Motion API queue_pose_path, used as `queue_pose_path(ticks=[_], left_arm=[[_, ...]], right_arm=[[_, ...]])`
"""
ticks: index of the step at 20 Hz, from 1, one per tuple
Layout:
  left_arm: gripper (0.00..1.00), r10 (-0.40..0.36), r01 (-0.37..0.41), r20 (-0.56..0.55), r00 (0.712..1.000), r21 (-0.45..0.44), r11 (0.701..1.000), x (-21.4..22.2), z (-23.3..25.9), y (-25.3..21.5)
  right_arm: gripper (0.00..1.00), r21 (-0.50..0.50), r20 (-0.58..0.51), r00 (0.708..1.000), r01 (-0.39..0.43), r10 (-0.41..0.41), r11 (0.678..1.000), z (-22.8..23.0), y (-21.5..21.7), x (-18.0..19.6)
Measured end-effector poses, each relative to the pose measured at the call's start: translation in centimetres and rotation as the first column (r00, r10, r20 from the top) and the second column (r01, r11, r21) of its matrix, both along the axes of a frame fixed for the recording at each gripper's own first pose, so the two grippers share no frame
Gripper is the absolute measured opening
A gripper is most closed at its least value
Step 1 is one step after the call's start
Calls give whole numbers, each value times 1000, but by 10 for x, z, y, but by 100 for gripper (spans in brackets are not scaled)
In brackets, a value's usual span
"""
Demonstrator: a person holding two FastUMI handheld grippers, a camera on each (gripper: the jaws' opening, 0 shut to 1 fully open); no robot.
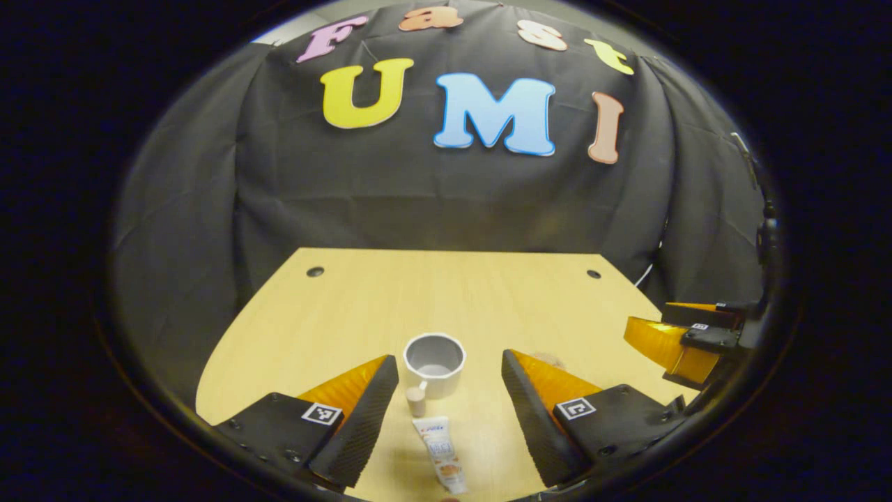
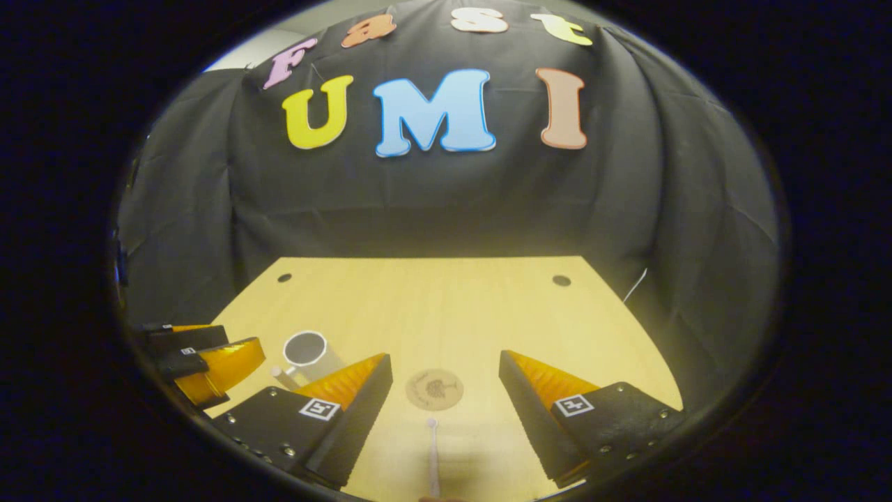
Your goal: Put the toothbrush and toothpaste on the desktop into the cup, then pick up the cup and place it on the coaster on the desktop.
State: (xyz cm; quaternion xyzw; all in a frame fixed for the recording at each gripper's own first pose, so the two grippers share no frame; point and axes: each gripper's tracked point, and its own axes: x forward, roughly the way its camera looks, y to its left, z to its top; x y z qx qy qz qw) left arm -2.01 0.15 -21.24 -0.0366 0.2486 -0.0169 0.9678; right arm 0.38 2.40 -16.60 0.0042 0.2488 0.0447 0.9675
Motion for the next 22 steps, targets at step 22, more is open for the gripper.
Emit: queue_pose_path(ticks=[22], left_arm=[[98, 13, 5, -549, 836, 30, 1000, -65, -211, 15]], right_arm=[[96, -64, -593, 805, -27, -16, 998, -193, 4, -63]])
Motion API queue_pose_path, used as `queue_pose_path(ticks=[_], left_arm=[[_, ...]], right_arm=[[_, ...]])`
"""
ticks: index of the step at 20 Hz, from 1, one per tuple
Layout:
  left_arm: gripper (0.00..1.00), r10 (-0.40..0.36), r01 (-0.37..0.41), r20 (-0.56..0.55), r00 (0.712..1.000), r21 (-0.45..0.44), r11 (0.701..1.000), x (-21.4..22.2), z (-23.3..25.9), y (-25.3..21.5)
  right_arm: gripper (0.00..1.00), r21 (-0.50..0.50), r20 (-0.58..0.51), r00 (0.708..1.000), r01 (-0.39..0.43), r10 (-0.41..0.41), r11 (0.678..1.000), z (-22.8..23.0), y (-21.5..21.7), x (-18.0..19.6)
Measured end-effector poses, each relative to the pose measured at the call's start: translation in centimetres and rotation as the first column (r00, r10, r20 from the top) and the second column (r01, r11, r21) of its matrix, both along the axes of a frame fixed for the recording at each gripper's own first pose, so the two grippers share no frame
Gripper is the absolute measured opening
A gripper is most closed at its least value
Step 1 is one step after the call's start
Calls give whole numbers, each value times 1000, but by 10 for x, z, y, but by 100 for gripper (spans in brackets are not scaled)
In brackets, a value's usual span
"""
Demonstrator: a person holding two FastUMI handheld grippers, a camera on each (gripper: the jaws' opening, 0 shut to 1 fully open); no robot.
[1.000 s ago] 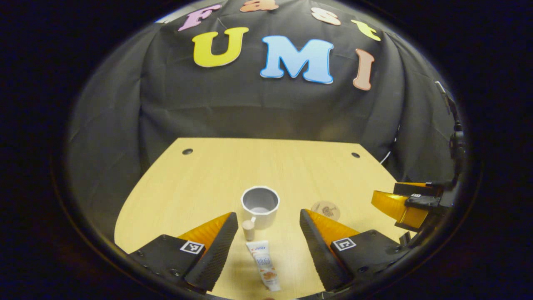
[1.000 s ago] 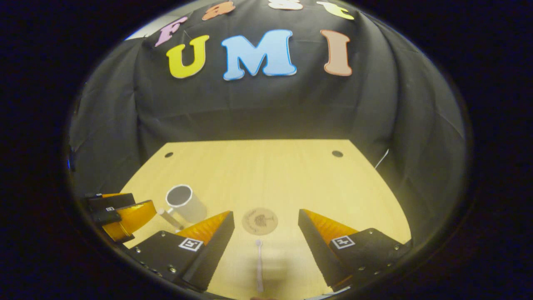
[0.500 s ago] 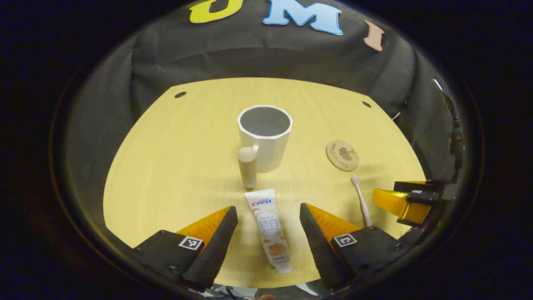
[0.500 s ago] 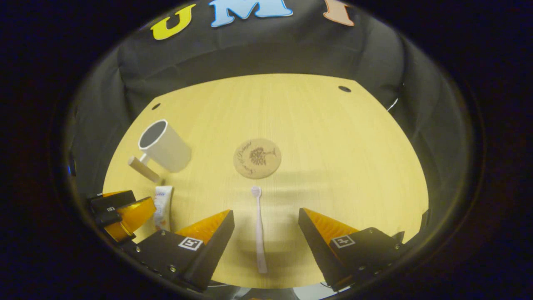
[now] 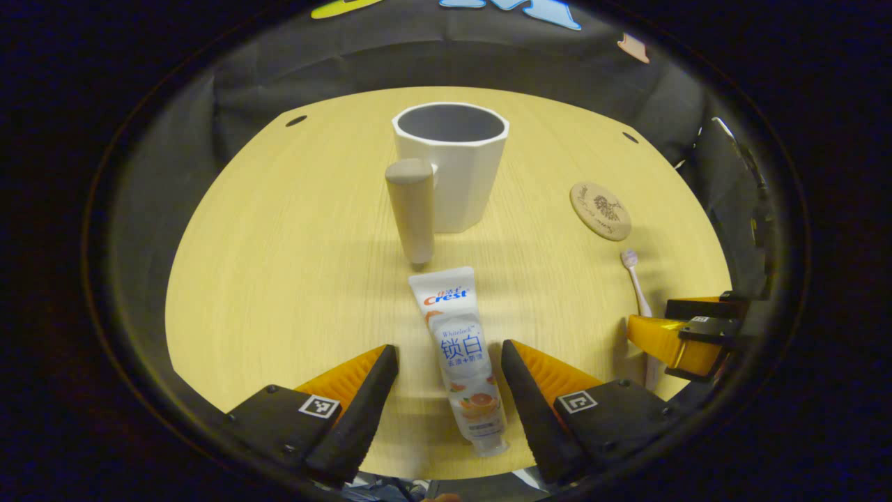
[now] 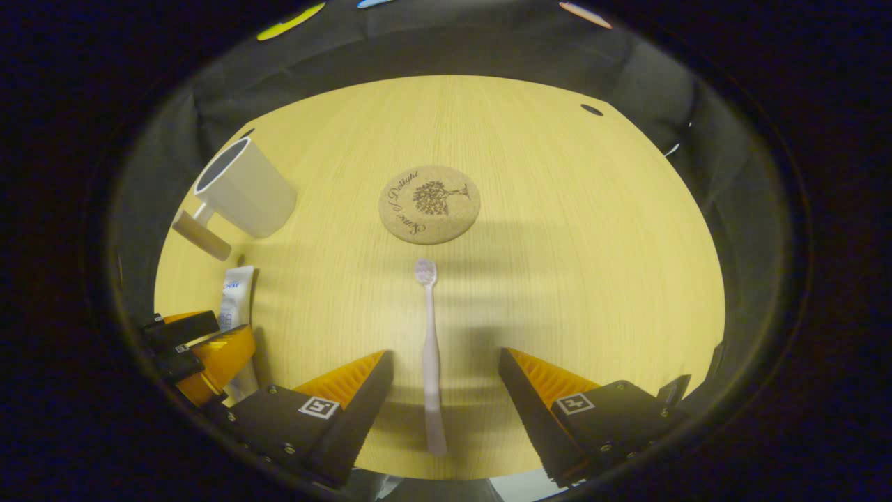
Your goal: Put the toothbrush and toothpaste on the desktop into the cup, then pick up the cup and place it on the coaster on the desktop.
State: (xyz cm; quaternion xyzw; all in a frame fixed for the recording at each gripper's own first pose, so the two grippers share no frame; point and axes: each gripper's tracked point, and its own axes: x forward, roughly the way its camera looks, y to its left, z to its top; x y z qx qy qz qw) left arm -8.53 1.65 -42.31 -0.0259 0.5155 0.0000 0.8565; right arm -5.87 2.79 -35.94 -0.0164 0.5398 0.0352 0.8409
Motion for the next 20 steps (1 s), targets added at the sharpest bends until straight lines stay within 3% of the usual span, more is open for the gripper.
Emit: queue_pose_path(ticks=[6, 7, 8, 9, 12, 13, 14, 15, 16, 17, 20], left_arm=[[94, -14, 15, -9, 1000, 35, 999, -1, 0, -3], [84, -23, 24, -6, 1000, 34, 999, 2, -1, -6], [80, -28, 28, -7, 1000, 35, 999, 2, -2, -7], [65, -27, 28, -9, 1000, 37, 999, 3, 0, -8], [52, -20, 20, 2, 1000, 32, 999, 5, -1, -11], [39, -16, 16, -5, 1000, 33, 999, 4, -2, -11], [40, -15, 14, 2, 1000, 34, 999, 6, 0, -9], [29, -7, 8, -17, 1000, 31, 999, 4, -1, -10], [30, -3, 3, -7, 1000, 34, 999, 4, 3, -9], [22, -4, 4, 8, 1000, 21, 1000, 6, 0, -11], [21, -10, 10, -18, 1000, -3, 1000, 6, 7, -12]], right_arm=[[93, -4, -57, 998, -10, 10, 1000, -5, 1, -5], [83, -5, -67, 998, -18, 18, 1000, -4, 1, -5], [83, -4, -76, 997, -20, 19, 1000, -5, 2, -5], [63, -2, -86, 996, -16, 15, 1000, -6, 3, -6], [23, 14, -126, 992, 22, -20, 1000, -11, 6, -7], [12, 17, -150, 988, 32, -29, 999, -7, 5, -12], [12, 16, -164, 986, 45, -42, 999, -6, 6, -11], [12, 17, -171, 984, 47, -44, 999, -4, 5, -11], [11, 22, -167, 984, 66, -62, 998, -12, 8, -3], [2, 29, -161, 985, 65, -59, 997, -5, 6, -5], [3, 57, -180, 981, 87, -75, 995, -4, 5, -8]])
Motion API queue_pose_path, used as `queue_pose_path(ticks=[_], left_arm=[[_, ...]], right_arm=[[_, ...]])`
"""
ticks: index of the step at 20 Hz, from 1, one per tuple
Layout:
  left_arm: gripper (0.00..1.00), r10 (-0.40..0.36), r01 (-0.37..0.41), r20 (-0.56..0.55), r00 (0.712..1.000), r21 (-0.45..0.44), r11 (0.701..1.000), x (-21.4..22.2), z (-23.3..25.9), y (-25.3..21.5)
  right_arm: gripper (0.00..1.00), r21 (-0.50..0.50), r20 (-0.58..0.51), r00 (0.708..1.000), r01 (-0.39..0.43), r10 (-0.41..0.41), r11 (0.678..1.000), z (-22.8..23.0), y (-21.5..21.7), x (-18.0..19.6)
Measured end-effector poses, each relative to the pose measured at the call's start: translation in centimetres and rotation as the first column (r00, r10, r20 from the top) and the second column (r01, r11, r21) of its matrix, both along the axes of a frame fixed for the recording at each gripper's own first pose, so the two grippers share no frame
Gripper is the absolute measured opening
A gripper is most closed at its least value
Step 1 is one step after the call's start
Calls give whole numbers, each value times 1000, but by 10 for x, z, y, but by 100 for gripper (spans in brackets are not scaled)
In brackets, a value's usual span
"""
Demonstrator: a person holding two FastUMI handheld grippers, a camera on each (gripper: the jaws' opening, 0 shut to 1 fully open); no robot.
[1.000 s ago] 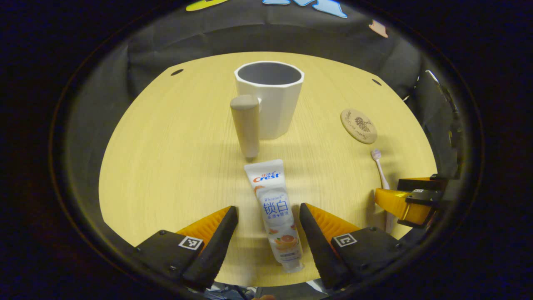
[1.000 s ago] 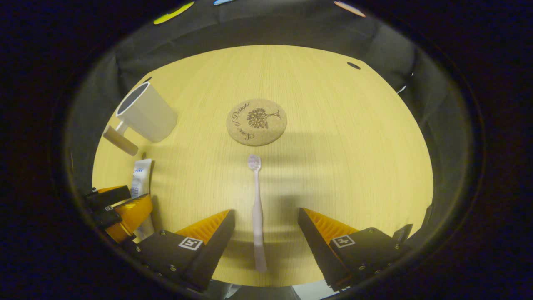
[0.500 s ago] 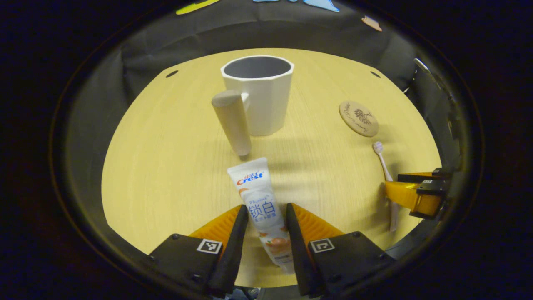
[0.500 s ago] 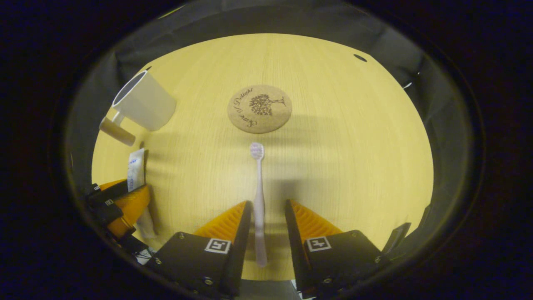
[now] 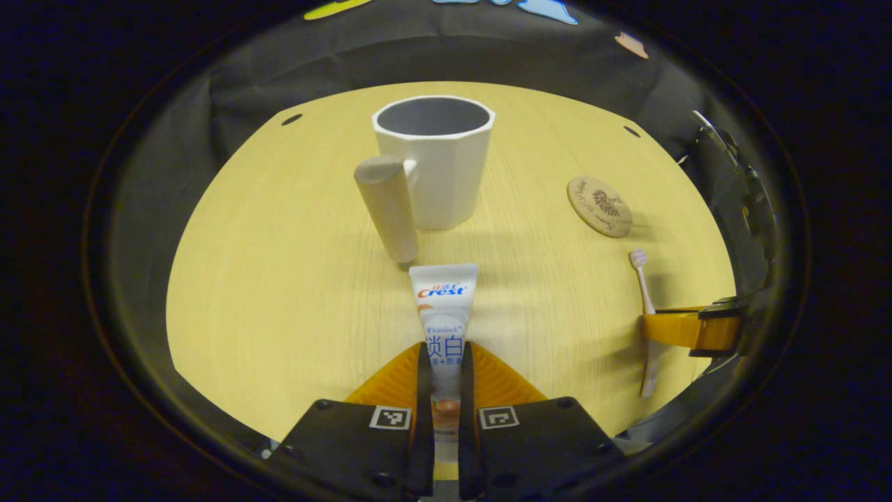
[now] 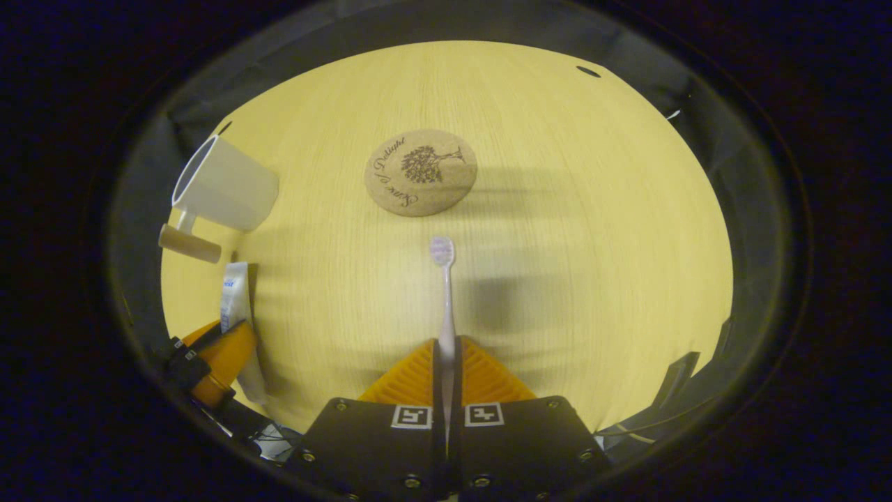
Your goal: Put the toothbrush and toothpaste on the desktop into the cup, then pick up the cup and place it on the coaster on the desktop.
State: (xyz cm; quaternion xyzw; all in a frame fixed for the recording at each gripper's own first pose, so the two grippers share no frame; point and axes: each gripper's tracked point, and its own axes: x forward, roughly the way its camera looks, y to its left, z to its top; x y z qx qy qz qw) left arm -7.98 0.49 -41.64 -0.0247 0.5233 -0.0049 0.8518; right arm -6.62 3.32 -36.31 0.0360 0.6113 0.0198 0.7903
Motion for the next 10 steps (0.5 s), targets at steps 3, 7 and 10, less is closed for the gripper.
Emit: queue_pose_path(ticks=[3, 7, 10], left_arm=[[21, -13, 14, 27, 1000, -15, 1000, 3, 14, -4], [21, -31, 36, 98, 995, -45, 998, 14, 61, -16], [20, -31, 43, 169, 985, -70, 997, 30, 100, -22]], right_arm=[[3, 15, -1, 1000, 10, -9, 1000, 0, 0, 0], [3, 14, -2, 1000, 6, -6, 1000, 0, 0, 0], [3, 20, -4, 1000, 4, -4, 1000, 0, 0, 1]])
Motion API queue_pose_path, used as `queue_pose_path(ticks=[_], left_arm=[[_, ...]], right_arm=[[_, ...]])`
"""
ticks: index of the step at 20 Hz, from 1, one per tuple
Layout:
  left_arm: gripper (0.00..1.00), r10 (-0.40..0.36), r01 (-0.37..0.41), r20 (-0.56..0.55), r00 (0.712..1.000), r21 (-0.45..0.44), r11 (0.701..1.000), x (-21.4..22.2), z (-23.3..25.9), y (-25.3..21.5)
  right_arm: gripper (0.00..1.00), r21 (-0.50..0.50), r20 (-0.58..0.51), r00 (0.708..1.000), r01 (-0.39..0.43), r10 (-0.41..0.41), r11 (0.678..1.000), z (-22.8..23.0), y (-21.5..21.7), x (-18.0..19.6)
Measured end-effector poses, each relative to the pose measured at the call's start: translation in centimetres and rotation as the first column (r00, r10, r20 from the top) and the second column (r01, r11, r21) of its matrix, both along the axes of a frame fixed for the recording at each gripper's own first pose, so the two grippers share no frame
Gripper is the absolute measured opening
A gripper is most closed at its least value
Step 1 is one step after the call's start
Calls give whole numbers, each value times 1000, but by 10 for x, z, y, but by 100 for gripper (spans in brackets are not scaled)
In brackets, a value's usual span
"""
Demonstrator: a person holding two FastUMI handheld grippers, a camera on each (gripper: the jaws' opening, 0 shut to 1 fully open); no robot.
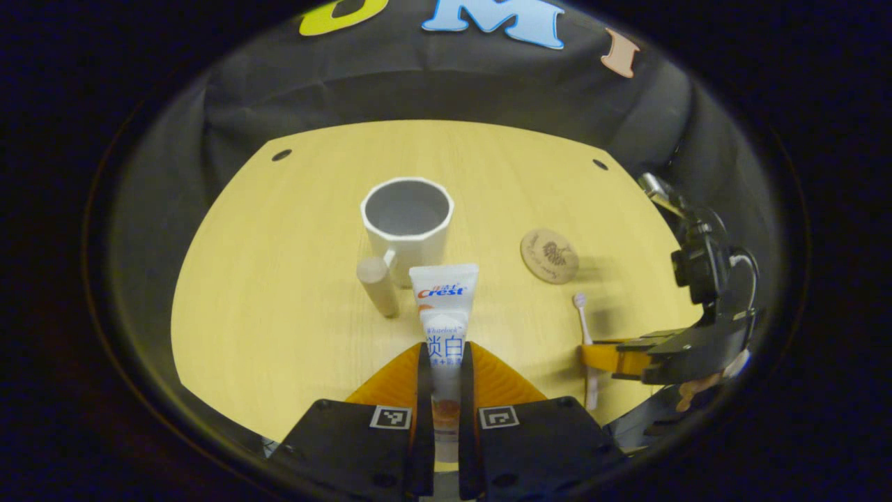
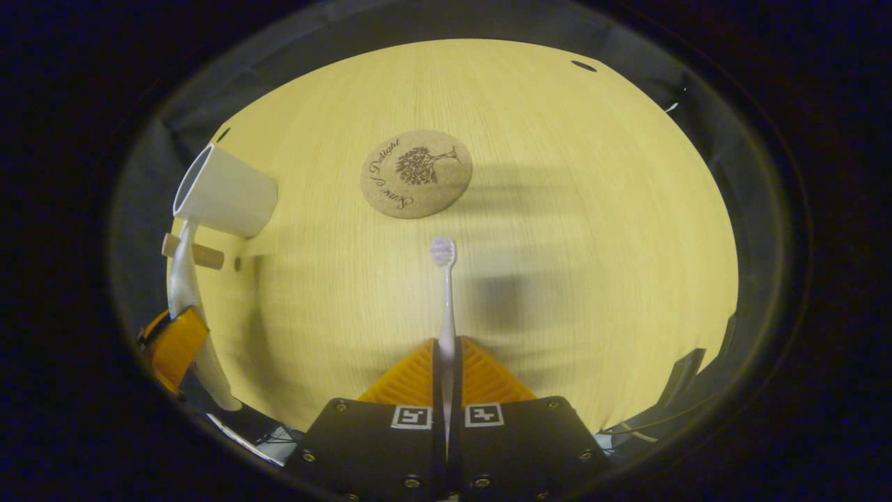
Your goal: Put the toothbrush and toothpaste on the desktop into the cup, then pick up the cup and place it on the coaster on the desktop.
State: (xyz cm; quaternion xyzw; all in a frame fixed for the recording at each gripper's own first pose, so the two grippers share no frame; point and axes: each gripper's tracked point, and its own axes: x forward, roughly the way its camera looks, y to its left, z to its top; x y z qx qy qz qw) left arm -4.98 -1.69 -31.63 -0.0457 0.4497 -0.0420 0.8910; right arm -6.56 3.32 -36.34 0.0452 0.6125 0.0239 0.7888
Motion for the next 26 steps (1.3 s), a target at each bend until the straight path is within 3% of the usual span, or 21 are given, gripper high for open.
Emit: queue_pose_path(ticks=[6, 12, 26], left_arm=[[21, 33, -27, 137, 990, -45, 999, 48, 73, 8], [21, 51, -44, 218, 975, -37, 998, 103, 106, 33], [21, 46, -31, 215, 976, -70, 997, 185, 71, 42]], right_arm=[[4, 11, -2, 1000, -2, 2, 1000, 0, 0, 1], [3, 20, -3, 1000, 4, -4, 1000, -1, -1, 2], [4, 40, -3, 1000, 22, -22, 999, -2, -2, 3]])
